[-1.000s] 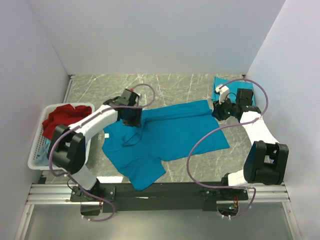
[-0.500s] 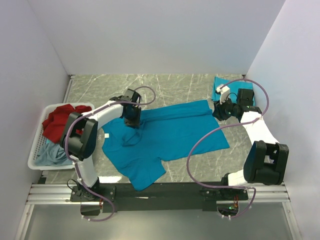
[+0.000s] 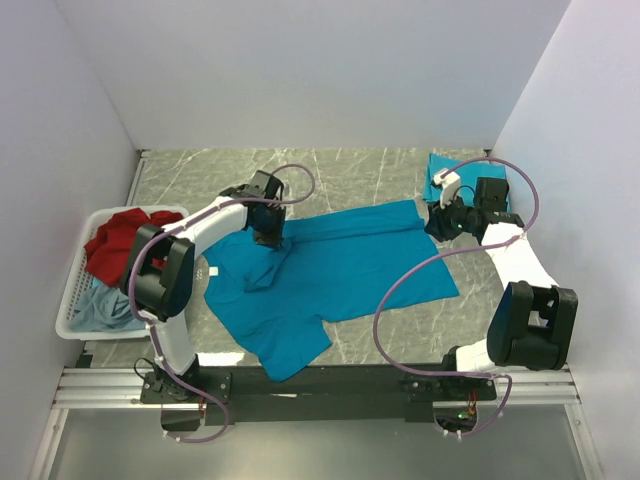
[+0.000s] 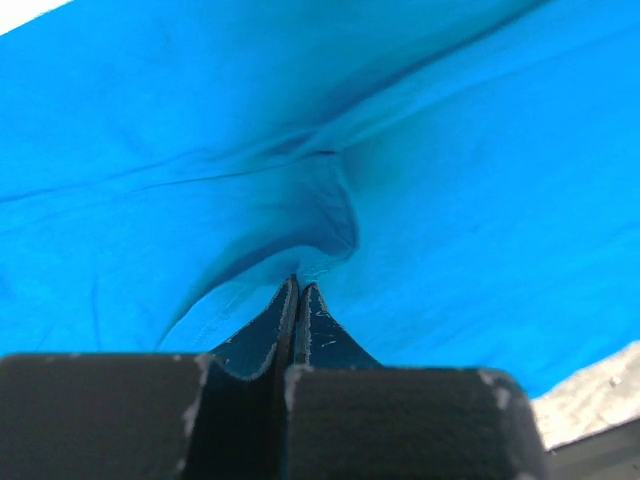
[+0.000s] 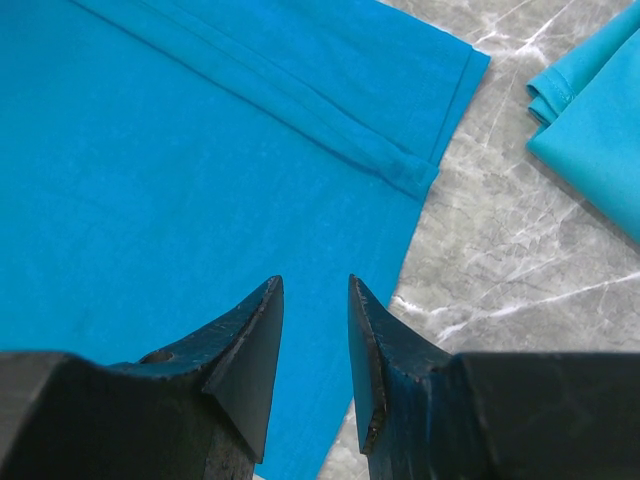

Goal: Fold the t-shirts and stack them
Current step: Fold the tshirt

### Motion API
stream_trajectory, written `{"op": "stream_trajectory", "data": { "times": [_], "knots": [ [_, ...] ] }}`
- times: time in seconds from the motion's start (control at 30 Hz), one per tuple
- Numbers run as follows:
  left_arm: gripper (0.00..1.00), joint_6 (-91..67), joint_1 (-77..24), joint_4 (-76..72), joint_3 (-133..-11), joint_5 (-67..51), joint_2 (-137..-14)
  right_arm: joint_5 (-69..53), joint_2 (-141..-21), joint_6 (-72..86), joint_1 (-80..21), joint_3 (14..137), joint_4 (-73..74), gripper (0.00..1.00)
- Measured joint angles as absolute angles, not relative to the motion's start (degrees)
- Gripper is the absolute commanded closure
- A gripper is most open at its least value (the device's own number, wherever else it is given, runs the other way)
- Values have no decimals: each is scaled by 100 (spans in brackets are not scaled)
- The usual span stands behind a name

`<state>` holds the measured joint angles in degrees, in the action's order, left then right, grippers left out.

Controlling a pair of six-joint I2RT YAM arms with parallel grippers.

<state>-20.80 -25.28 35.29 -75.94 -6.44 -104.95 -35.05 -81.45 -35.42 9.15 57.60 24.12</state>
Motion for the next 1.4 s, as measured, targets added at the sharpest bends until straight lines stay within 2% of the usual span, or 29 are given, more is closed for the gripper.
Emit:
{"op": "stream_trajectory", "data": {
  "times": [0.27,0.43,0.7,0.97,1.23,1.4],
  "knots": [
    [97,-2132,-2891,3688,-7905,-1009,-10497,-3524,-8145,-3542,958,5760,2412,60],
    [70,-2152,-3175,3824,-8075,-1133,-10704,-3540,-8145,-3542,993,5760,2414,60],
    [53,-2176,-3472,4204,-8110,-810,-10949,-3548,-8145,-3542,1017,5760,2416,60],
    [59,-2178,-3144,3983,-8486,-325,-10567,-3603,-8147,-3542,1017,5760,2438,60],
    [59,-2036,-2781,4003,-10202,-333,-12029,-3664,-8495,-3544,1017,5898,2617,60],
    [59,-1859,-2783,4259,-10527,-309,-12707,-3671,-9323,-3535,1017,6602,2971,60]
  ]
}}
